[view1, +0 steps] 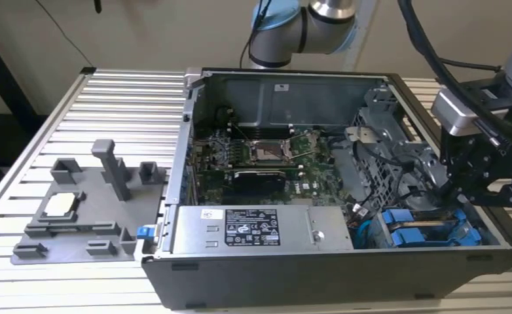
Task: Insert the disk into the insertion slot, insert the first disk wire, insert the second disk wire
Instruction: 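Insert the first disk wire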
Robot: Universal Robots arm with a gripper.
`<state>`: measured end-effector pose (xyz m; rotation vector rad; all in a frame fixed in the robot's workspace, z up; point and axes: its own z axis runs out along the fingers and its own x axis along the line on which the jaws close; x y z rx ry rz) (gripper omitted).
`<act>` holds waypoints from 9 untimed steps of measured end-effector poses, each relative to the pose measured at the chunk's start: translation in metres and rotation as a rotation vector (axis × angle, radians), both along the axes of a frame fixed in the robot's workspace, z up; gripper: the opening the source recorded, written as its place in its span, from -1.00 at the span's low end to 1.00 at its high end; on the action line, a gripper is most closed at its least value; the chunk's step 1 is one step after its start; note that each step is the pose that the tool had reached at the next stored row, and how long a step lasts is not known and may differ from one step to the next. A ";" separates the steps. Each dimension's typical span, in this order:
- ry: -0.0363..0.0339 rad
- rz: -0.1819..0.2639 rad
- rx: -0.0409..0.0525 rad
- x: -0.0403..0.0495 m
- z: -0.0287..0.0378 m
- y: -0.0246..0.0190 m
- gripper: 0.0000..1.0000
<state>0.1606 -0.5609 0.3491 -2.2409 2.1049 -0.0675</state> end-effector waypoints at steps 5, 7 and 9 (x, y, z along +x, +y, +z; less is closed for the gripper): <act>0.0000 0.000 0.0009 0.0000 -0.0029 -0.0006 -0.62; 0.0000 -0.001 0.0014 0.0000 -0.0036 -0.0012 -0.62; 0.0001 -0.004 0.0017 -0.0002 -0.0042 -0.0020 -0.62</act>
